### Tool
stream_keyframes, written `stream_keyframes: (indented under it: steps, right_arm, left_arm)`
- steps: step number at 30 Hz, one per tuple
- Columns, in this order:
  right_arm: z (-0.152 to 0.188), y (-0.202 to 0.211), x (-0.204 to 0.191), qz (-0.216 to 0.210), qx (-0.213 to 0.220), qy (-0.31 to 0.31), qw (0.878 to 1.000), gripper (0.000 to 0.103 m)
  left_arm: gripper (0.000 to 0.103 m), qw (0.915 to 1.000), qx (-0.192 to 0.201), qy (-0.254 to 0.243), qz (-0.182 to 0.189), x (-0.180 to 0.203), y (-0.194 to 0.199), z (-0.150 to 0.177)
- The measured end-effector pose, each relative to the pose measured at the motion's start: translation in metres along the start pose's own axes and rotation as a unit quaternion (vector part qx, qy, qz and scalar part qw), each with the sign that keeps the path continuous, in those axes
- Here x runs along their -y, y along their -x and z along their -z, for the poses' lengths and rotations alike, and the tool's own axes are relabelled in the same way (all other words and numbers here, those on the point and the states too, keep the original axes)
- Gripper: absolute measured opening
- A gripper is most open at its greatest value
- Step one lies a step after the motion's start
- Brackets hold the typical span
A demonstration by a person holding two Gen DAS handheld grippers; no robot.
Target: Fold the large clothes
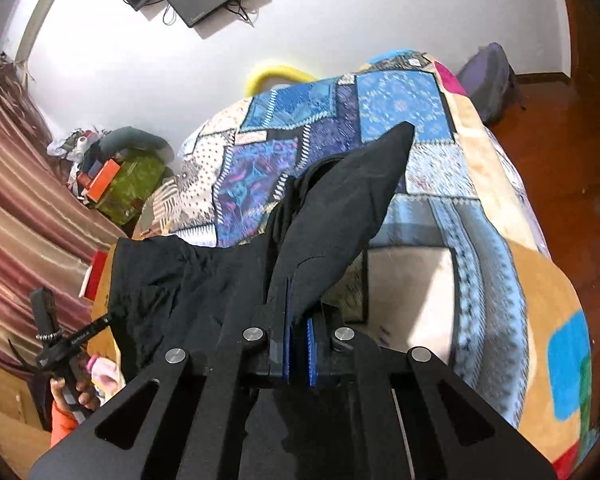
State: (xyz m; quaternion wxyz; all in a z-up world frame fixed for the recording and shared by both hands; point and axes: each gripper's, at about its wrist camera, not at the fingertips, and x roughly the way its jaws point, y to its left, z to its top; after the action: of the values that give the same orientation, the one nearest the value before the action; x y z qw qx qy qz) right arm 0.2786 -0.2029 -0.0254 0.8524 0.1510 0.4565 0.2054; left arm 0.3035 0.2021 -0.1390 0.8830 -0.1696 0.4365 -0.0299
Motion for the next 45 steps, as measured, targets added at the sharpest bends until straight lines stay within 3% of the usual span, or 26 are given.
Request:
stream_keyframes:
  steps: [8,17,25,31,35,37,40,42,45]
  right_arm:
    - [-0.018,-0.045,0.019,0.069,-0.006,0.007,0.998,0.005]
    - [-0.011,-0.077,0.054,0.119,-0.031,0.0,0.992,0.006]
    - [-0.005,-0.058,0.031,0.157,-0.015,0.053,0.986,0.009]
    - [0.005,-0.029,0.015,0.171,-0.002,0.089,0.981,0.013]
    - [0.013,-0.007,0.002,0.167,0.006,0.113,0.979,0.014]
    - [0.017,0.006,-0.005,0.167,0.014,0.119,0.979,0.015]
    - [0.024,0.026,-0.01,0.164,0.028,0.119,0.979,0.028]
    - [0.03,0.04,-0.014,0.168,0.047,0.121,0.977,0.048]
    - [0.038,0.055,-0.02,0.189,0.067,0.134,0.971,0.068]
  left_arm:
    - [0.003,0.9991,-0.013,0.009,-0.04,-0.028,-0.045,-0.016]
    - [0.005,0.9955,-0.051,0.017,-0.078,-0.055,-0.083,-0.011]
    - [0.007,0.9942,-0.05,0.005,-0.094,-0.043,-0.075,-0.008]
    - [0.018,0.9955,-0.037,-0.005,-0.088,-0.031,-0.048,-0.006]
    - [0.032,0.9961,-0.016,-0.016,-0.086,-0.017,-0.021,-0.003]
    - [0.032,0.9957,-0.006,-0.024,-0.089,-0.01,-0.005,-0.001]
    - [0.036,0.9954,0.006,-0.031,-0.091,-0.005,0.019,0.005]
    - [0.045,0.9945,0.015,-0.035,-0.098,-0.002,0.032,0.01]
    - [0.06,0.9935,0.018,-0.037,-0.106,-0.003,0.053,0.021]
